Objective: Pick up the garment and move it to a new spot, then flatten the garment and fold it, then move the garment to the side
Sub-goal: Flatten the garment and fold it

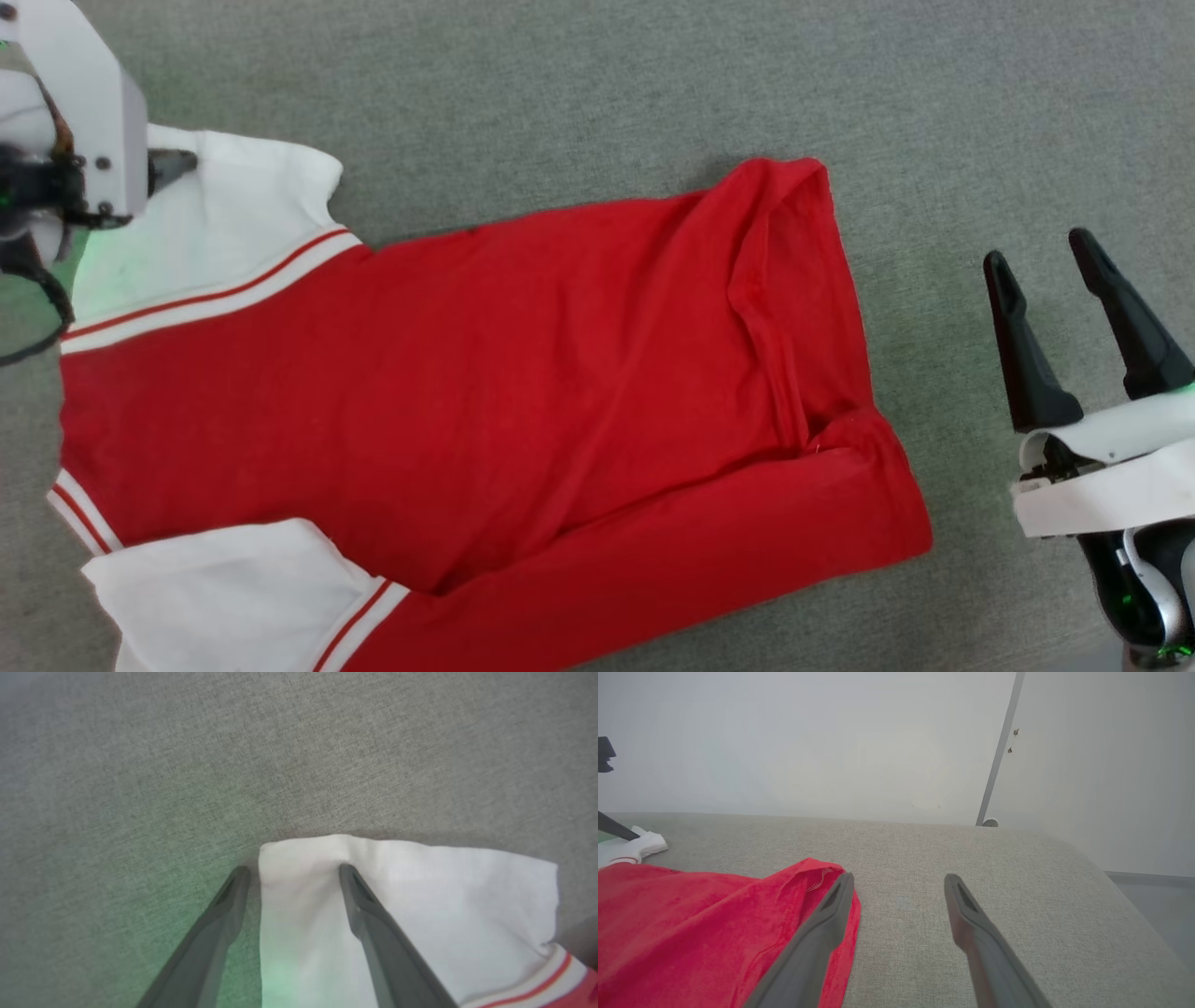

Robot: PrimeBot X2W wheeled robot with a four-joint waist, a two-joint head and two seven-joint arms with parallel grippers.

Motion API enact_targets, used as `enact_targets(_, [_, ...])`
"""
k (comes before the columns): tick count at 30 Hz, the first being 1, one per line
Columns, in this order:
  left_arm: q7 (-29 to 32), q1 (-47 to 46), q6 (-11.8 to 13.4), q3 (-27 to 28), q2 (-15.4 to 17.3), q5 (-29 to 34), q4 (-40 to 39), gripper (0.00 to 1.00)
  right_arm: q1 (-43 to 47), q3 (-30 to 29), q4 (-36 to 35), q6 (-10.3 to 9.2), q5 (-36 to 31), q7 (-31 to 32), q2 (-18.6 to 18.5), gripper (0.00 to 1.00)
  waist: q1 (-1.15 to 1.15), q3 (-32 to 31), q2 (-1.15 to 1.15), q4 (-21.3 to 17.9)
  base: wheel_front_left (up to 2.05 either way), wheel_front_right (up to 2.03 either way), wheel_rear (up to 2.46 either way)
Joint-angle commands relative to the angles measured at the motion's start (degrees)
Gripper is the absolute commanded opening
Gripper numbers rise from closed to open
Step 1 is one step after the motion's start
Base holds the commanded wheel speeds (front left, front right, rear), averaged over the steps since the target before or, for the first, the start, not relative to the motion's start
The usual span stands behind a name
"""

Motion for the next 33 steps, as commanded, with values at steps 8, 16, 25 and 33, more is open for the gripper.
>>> enact_targets(8, [4.5,2.2,0.3,-1.4,-3.2,-1.5,3.6,0.00,-1.9,2.0,-1.2,-0.04,3.7,4.0,-1.7,1.00,0.00,0.3,0.00,0.4,0.00,0.00,0.00])
enact_targets(16, [2.6,1.0,-1.1,-1.1,-5.0,-1.5,5.2,0.00,-8.8,4.0,-0.1,-0.04,8.6,17.8,-2.9,1.00,0.00,0.2,0.00,2.1,0.00,0.00,0.00])
enact_targets(25, [1.4,-0.9,-2.9,-1.5,-8.0,-0.8,6.5,0.00,-20.4,5.1,8.5,-0.04,12.8,33.7,0.0,1.00,0.00,1.0,0.00,4.7,0.00,0.00,0.00])
enact_targets(33, [0.3,-2.7,-4.0,-1.9,-10.1,-0.3,8.0,0.00,-26.3,5.5,16.7,-0.04,11.4,44.3,1.5,1.00,0.00,2.2,0.00,6.2,0.00,0.00,0.00])
